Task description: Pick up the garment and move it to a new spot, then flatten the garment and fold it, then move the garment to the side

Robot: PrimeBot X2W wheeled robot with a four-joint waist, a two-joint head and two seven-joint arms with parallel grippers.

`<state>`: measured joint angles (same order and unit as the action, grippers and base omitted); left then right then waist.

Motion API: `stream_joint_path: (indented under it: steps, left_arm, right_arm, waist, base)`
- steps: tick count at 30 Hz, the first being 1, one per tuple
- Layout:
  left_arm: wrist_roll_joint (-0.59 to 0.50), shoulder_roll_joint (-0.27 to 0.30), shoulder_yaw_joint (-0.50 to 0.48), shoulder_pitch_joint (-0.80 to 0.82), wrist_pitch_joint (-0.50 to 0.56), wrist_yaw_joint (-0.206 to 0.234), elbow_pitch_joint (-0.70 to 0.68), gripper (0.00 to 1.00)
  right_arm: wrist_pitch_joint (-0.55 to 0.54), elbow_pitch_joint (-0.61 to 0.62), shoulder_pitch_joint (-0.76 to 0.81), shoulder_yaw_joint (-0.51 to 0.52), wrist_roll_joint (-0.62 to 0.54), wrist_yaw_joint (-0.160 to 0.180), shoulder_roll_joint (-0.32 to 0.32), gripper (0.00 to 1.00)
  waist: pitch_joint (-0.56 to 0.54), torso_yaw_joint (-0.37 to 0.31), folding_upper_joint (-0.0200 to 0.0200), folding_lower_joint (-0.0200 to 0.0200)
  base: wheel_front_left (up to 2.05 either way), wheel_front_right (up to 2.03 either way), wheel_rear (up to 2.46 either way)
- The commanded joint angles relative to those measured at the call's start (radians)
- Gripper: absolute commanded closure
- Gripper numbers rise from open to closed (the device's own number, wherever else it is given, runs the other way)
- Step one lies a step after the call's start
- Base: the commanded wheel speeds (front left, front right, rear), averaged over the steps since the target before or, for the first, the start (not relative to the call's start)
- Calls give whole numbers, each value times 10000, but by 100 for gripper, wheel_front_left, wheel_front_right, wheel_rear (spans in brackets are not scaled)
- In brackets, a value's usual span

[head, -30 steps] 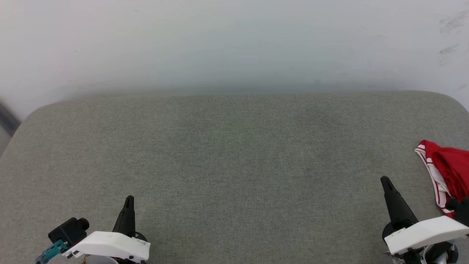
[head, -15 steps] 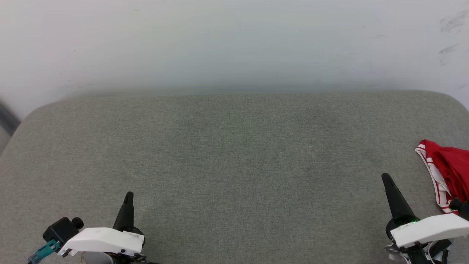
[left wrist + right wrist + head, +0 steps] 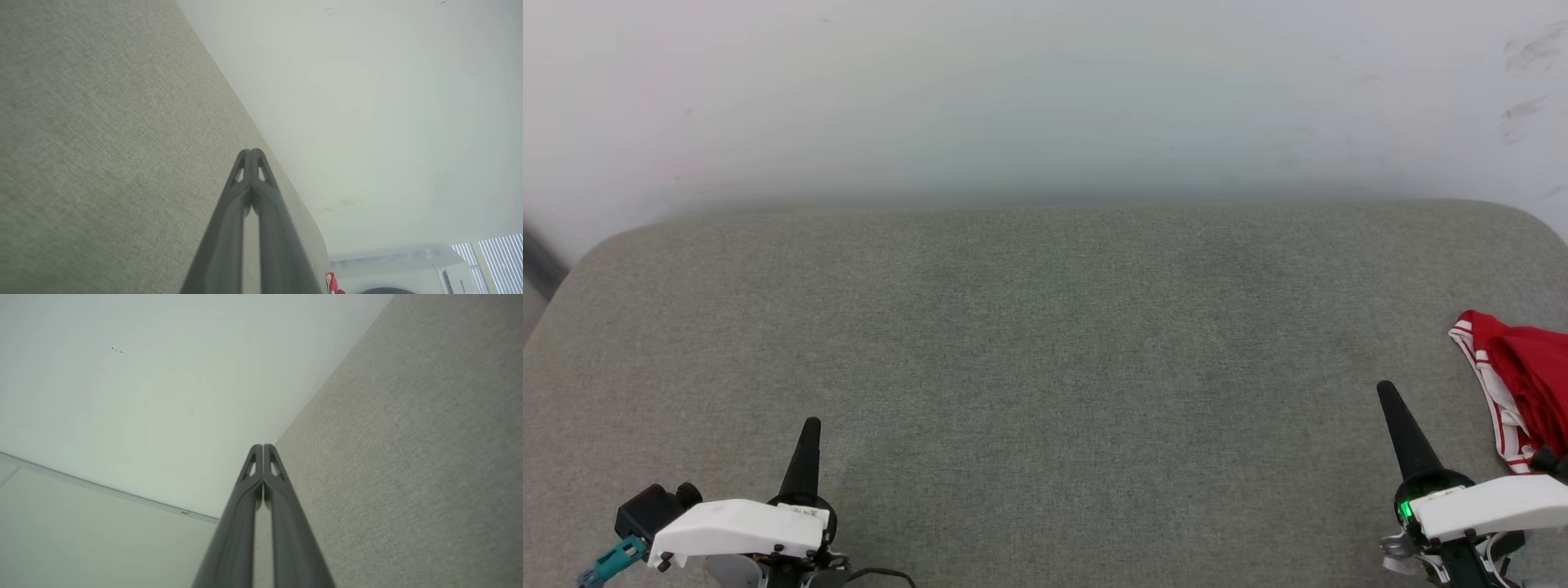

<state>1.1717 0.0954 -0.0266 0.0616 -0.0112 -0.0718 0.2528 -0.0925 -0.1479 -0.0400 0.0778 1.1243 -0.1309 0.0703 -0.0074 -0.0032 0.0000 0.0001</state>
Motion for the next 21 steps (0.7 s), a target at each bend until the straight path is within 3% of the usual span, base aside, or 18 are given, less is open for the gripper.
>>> stream_joint_path:
  steps: [1,21]
  left_arm:
    - [264,4,-87,227,76,-99,-105,100]
    - [2308,-236,-492,375,667,-354,-97,100]
  right_arm:
    - [-24,4,-244,38,304,1,-14,100]
    - [-123,-481,-500,212,2561,2,-117,100]
  waist:
    - [3,1,0,-1]
    - [47,14,0,-1]
  base:
    - [0,0,0]
    - [0,0,0]
